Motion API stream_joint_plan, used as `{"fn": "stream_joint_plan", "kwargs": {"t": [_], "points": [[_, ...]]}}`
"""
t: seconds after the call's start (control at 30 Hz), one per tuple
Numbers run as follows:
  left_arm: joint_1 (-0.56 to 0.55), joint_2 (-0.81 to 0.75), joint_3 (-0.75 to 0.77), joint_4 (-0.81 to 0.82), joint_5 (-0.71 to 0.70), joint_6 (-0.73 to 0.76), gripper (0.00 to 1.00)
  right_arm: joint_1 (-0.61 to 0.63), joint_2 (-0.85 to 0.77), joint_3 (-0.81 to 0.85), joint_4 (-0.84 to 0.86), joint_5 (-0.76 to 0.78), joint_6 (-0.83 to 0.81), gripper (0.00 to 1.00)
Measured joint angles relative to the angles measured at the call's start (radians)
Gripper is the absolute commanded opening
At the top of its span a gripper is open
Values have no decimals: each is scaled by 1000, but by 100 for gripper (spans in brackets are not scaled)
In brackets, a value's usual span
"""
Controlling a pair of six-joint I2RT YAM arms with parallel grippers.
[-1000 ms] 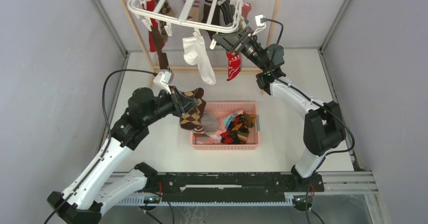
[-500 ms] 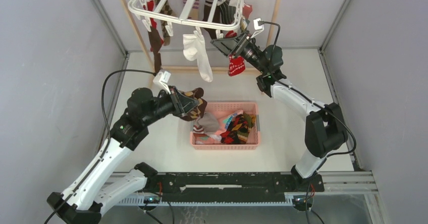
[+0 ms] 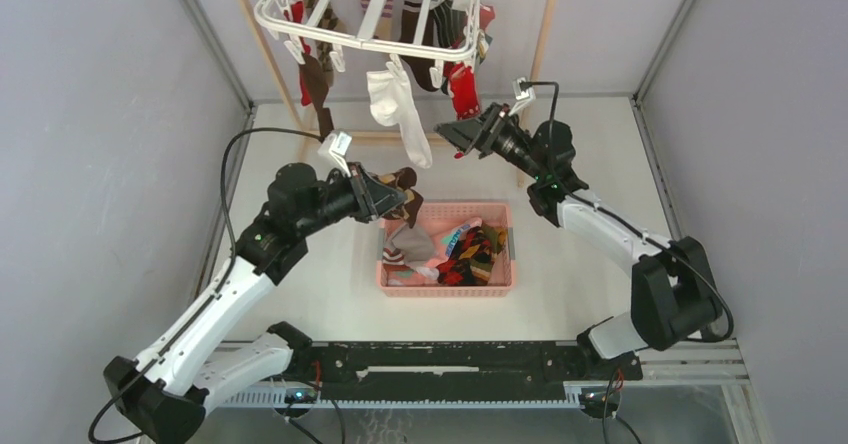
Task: Remove the socks clipped to the hanger
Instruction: Place the sock in the bin.
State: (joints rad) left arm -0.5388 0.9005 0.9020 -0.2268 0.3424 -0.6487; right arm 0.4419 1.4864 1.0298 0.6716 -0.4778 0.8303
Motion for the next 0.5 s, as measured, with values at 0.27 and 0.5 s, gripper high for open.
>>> {"fn": "stream_joint_plan", "kwargs": {"t": [0.27, 0.5], "points": [[-48, 94, 0, 79, 3, -20, 13, -42, -186, -166, -139, -7, -67, 79], [-111, 188, 0, 136, -14, -28, 23, -50, -338, -227, -309, -13, -151, 79]]}}
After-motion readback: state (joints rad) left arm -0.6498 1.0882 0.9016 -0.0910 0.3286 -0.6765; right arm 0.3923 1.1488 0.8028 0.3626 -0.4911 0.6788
